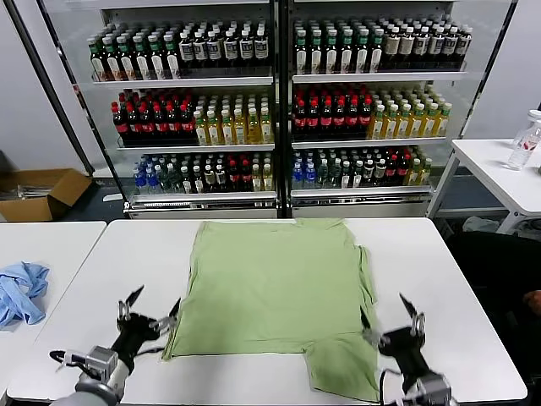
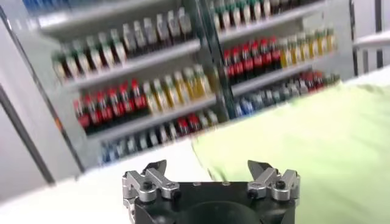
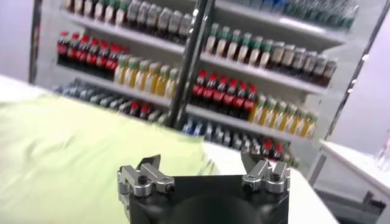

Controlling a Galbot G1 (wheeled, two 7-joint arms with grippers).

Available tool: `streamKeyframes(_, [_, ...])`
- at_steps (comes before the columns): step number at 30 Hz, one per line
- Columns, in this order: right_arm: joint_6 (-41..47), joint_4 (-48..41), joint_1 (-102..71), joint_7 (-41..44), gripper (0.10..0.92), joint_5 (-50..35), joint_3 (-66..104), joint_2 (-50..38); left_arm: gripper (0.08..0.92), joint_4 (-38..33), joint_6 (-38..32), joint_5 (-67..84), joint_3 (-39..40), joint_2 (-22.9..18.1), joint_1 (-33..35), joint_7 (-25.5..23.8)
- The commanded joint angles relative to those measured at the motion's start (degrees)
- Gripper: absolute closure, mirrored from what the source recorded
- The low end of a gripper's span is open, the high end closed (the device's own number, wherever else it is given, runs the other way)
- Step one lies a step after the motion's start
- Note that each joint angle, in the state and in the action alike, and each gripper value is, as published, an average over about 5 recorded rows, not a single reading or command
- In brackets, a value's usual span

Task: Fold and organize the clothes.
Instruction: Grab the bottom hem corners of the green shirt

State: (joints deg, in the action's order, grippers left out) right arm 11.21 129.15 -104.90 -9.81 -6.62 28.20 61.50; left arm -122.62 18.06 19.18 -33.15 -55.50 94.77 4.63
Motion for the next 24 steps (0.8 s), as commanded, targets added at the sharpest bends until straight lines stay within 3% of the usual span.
streamKeyframes(1, [-0.90,1.16,-8.38,-0.70,0.203,-1.18,-0.47,-1.42,0.177,-4.50,9.56,7.27,-1.06,2.56,8.32,2.85])
streamKeyframes(17, [0.13,-4.38,-3.23,-3.94,0.202,-4.07,-8.52,2.03,0.177,-1.85,12.12,7.82,0.85,0.12,2.88,2.58])
streamKeyframes(24, [3.42,-4.03,-1.73,-4.53,0.227,-9.35,-9.14,1.64,0.198,-1.24,11.79,10.03,0.80,-0.41,2.10,2.39])
